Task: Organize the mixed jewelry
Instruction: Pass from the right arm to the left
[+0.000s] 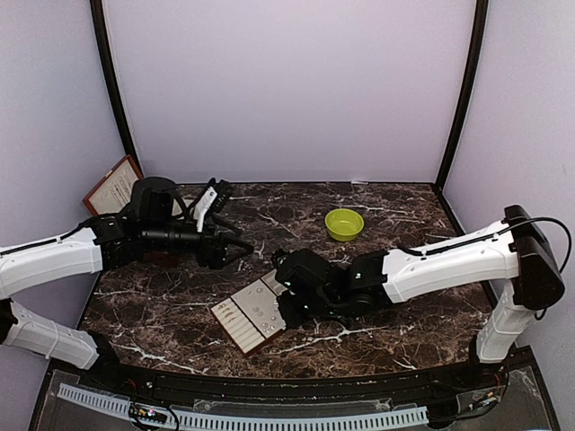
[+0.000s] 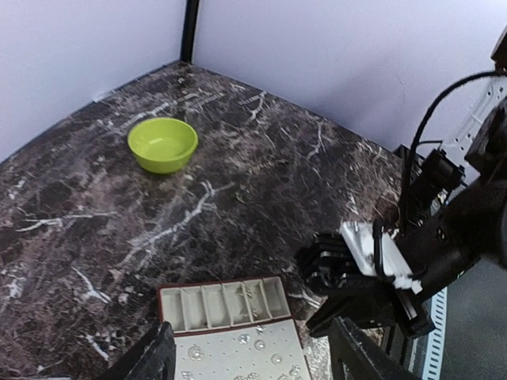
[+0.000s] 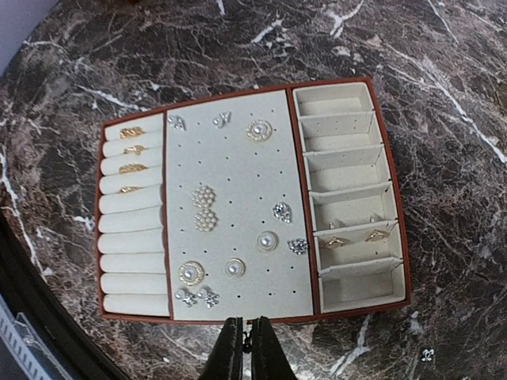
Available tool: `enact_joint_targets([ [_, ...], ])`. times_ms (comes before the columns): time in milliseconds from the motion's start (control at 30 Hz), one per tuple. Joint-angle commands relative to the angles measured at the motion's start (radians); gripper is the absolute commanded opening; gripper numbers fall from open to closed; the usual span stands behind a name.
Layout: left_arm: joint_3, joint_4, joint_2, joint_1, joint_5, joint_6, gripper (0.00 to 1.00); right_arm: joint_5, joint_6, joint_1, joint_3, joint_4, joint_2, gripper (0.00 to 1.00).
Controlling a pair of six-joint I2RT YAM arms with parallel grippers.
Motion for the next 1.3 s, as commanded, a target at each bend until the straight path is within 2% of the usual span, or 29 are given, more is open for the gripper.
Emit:
enact_joint_targets([
  [0,0.044,-0.056,0.089,-0.063,0.055,0.011,0.68,0.008,0.012,-0.016,-0.056,0.124,-0.083,0.07],
  [133,0.065,-0.068,0.175,-0.08,0.113,-0.026,0.64,0.035,0.01,-0.022,-0.093,0.162,-0.139,0.07],
  [467,0.061,-0.025,0.254,-0.108,0.234,-0.086,0.62,0.081,0.019,-0.023,-0.142,0.21,-0.215,0.07],
  [567,0.072,-0.027,0.291,-0.123,0.257,-0.094,0.58,0.08,0.013,-0.023,-0.133,0.212,-0.215,0.07],
  [867,0.084,-0.02,0.336,-0.128,0.284,-0.111,0.45,0.041,-0.013,-0.021,-0.132,0.234,-0.215,0.08],
  [1100,0.082,-0.008,0.349,-0.128,0.304,-0.125,0.43,0.018,-0.03,-0.016,-0.128,0.255,-0.21,0.08],
  [1267,0.084,-0.008,0.351,-0.128,0.305,-0.13,0.38,-0.002,-0.046,-0.011,-0.12,0.263,-0.202,0.08],
])
